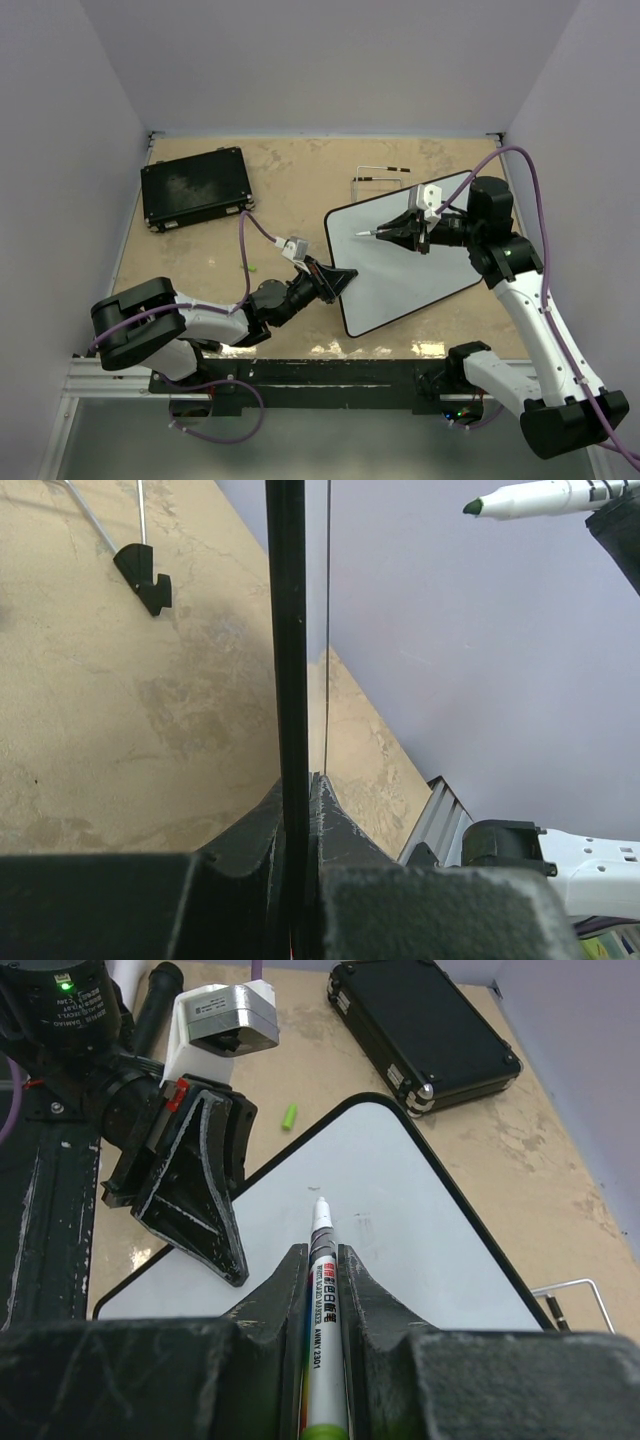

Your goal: Write a sentence on the whiteboard

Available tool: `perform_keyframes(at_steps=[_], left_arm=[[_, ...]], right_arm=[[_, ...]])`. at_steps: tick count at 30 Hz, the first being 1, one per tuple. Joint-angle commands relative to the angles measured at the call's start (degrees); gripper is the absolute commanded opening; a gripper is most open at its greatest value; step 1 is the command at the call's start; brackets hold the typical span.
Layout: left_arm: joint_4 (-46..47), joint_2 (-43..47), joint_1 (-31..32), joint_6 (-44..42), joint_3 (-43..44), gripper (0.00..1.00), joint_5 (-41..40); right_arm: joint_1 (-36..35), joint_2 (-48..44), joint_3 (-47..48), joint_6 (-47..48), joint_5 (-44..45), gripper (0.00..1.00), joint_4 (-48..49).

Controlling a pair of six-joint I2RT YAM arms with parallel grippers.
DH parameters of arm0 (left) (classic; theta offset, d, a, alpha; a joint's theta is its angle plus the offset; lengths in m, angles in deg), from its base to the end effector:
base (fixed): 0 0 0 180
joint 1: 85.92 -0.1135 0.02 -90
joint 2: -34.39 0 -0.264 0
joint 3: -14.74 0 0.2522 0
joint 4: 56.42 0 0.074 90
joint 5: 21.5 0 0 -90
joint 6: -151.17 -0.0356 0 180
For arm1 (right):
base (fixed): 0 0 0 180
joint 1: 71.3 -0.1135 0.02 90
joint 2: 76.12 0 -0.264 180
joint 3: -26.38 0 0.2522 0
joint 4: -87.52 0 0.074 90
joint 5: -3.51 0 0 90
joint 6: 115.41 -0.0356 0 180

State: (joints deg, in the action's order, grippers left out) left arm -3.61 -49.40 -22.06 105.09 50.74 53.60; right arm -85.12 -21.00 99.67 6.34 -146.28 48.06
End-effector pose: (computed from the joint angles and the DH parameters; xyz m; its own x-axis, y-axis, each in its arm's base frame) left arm 0.1267 -0.2373 0.1986 -0.4957 -0.5114 -0.7019 0.5703 0.4178 -0.7072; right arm 0.1813 0.0763 0.3753 0.1749 -0.2296 -0.9574 -0.9526 0.2063 -0.2235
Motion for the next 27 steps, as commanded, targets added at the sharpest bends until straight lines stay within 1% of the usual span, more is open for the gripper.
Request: perform_keyframes(at_steps=[1, 16, 27], left_arm=[[0.1, -0.6, 0.7, -4.2, 1.0, 0.0, 1.8], [2.3, -1.6, 0.6, -3.5, 0.5, 0.0, 2.1], [2.5, -0.9, 0.6, -3.1, 0.3, 0.0, 1.7]], right_arm=[[-0.2, -1.1, 0.5, -0.2, -2.1, 0.0, 1.1], [-0.3, -1.1, -2.6, -4.6, -2.1, 0.0, 5.3], [-0.8, -0.9, -2.9, -6.8, -0.4, 0.0, 7.4]])
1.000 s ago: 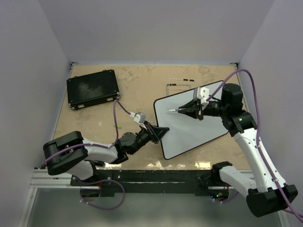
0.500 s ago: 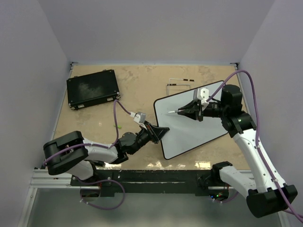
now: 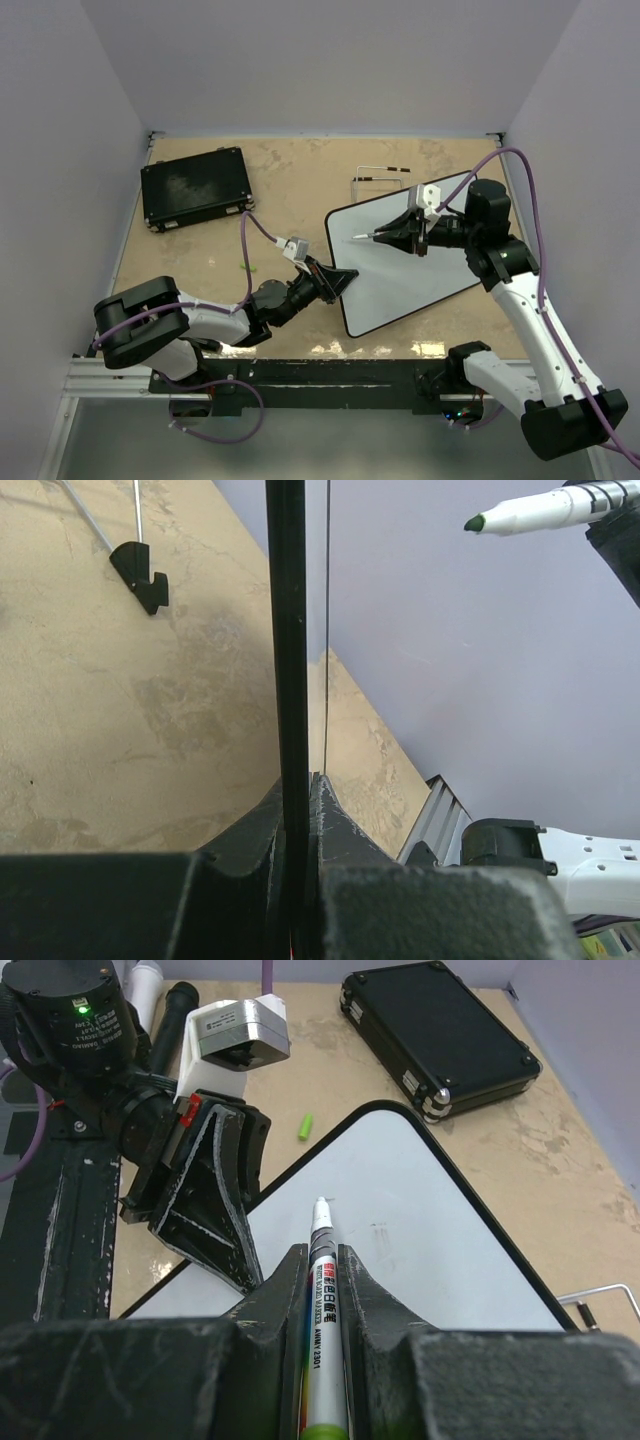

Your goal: Write a sentence on the whiteboard

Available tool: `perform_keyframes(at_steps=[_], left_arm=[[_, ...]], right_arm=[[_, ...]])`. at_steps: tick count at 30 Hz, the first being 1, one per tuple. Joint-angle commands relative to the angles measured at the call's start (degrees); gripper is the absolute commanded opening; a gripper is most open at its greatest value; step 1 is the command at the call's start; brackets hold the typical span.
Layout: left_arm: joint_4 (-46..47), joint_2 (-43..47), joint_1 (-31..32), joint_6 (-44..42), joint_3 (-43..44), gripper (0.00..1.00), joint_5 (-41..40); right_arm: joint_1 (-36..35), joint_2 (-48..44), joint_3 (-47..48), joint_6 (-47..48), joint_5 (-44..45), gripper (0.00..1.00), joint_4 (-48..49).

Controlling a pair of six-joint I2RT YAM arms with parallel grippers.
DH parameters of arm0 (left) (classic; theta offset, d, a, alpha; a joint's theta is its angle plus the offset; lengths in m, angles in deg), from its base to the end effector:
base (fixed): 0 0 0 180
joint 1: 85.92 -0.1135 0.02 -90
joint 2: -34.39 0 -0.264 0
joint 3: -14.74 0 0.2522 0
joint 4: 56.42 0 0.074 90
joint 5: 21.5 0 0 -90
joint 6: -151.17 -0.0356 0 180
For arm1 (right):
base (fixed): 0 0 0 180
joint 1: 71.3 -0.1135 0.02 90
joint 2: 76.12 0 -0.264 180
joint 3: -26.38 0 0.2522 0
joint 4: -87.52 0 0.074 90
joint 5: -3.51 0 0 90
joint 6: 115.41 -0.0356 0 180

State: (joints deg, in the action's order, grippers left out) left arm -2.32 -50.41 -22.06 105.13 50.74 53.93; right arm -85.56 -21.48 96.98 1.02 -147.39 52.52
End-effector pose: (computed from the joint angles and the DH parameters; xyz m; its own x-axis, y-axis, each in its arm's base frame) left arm 0.1271 -0.2386 0.1967 -0.4972 -0.5118 -0.7006 0.5742 0.4112 -0.7079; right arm 0.1823 0.0784 0.3684 0.1265 -0.1912 -0.9734 -0.9649 0.2041 -0.1655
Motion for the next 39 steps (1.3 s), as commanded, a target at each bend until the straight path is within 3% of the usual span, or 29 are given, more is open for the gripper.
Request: perform_keyframes(at_steps=[1, 19, 25, 39], left_arm=[[1.2, 0.2, 0.6, -3.2, 0.3, 0.0, 1.4], [1.5, 0.8, 0.6, -3.0, -0.1, 0.0, 1.4], [2.3, 0.4, 0.6, -2.7, 0.0, 0.0, 1.6], [3.4, -0.8, 0.6, 1.1, 0.4, 0.0, 0.0]], right_arm=[[-0.4, -0.4, -0.2, -1.6, 0.7, 0.0, 2.9], [-0.3, -0.5, -0.7, -0.2, -0.4, 0.0, 0.9], [-0.9, -0.4, -1.9, -3.9, 0.6, 0.0, 4.4], [-3.2, 0.1, -2.2, -8.2, 12.2, 0.0, 8.6]])
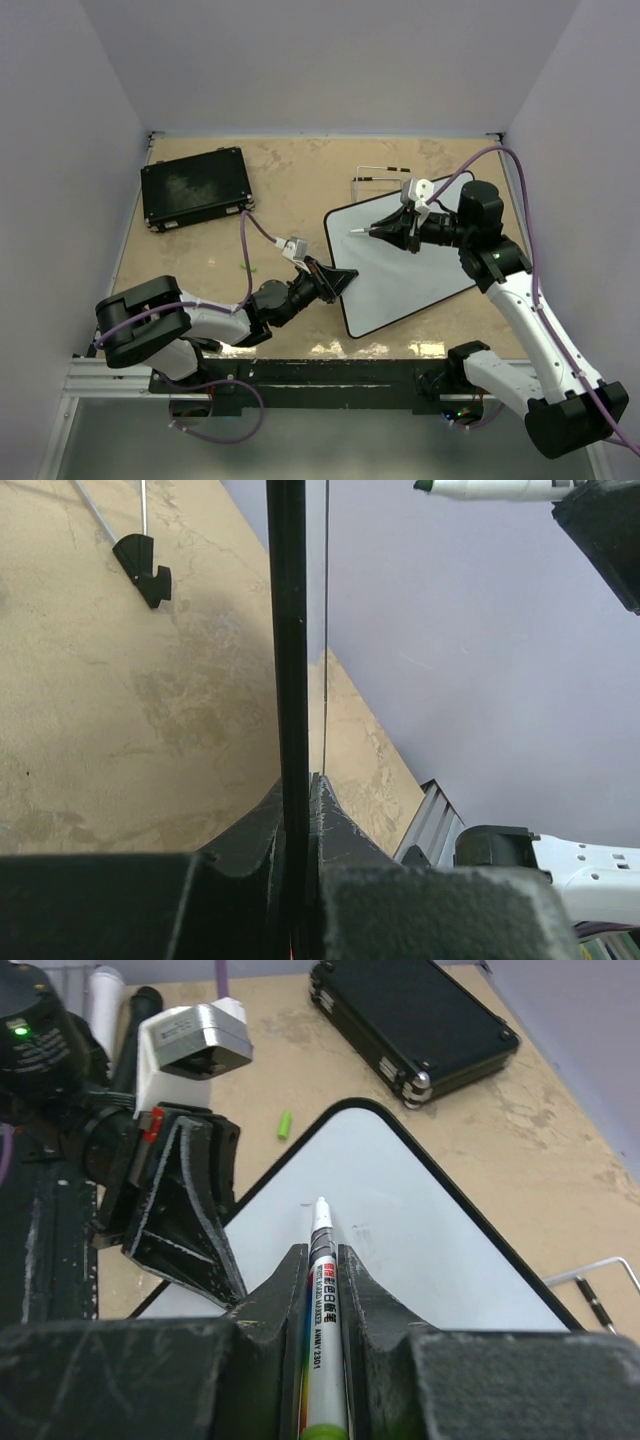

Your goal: Write a sentence on the whiteboard

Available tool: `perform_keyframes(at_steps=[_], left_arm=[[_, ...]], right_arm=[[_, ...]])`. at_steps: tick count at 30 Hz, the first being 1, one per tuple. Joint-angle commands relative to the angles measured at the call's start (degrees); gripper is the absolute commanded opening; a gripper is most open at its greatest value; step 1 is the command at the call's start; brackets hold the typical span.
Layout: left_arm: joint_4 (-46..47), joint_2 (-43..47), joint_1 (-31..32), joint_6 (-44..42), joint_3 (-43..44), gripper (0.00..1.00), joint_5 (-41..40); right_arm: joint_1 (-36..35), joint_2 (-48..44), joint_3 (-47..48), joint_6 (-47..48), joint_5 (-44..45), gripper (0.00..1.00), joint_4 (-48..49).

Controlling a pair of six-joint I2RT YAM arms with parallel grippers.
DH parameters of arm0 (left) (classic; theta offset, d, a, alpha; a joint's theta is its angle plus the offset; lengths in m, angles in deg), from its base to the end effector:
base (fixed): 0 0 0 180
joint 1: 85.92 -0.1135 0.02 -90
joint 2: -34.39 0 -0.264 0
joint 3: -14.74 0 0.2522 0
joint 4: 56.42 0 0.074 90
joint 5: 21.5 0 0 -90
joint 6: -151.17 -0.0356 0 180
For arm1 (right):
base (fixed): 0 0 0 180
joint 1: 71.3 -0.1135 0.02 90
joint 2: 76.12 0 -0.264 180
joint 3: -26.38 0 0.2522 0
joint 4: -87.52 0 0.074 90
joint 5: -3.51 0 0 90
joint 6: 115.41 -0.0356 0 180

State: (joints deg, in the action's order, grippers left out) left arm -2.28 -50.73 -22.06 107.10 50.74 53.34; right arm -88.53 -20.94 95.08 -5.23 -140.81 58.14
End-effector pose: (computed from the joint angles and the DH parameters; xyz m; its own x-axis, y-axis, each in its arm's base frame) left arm 0.1276 -0.2388 0.1953 -0.5133 -0.5282 -0.6764 0.5505 0.4020 -0.7317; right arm 0.1878 0.0885 0.3633 0.0721 -0.1883 -0.9795 -0.9527 0.2777 -0.1235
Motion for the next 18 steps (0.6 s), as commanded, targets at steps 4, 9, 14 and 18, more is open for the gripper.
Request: perform_keyframes(at_steps=[4, 9, 14, 18], left_arm=[[2.9, -0.5, 0.6, -0.9, 0.9, 0.0, 0.7], [2.1, 0.1, 0.4, -1.5, 0.8, 0.0, 0.7], [2.0, 0.2, 0.4, -2.0, 0.9, 0.0, 1.1], [1.7, 0.1, 0.5, -2.8, 1.4, 0.0, 1.5]], right_arm=[[-0.3, -0.8, -0.9, -0.9, 6.8, 0.0, 1.8], [-0.2, -0.9, -1.0, -0.3, 8.4, 0.0, 0.9], [-0.3, -0.1, -1.1, -0.5, 8.7, 0.0, 1.5], [-0.2, 0.9, -1.1, -0.7, 8.6, 0.0, 1.7]])
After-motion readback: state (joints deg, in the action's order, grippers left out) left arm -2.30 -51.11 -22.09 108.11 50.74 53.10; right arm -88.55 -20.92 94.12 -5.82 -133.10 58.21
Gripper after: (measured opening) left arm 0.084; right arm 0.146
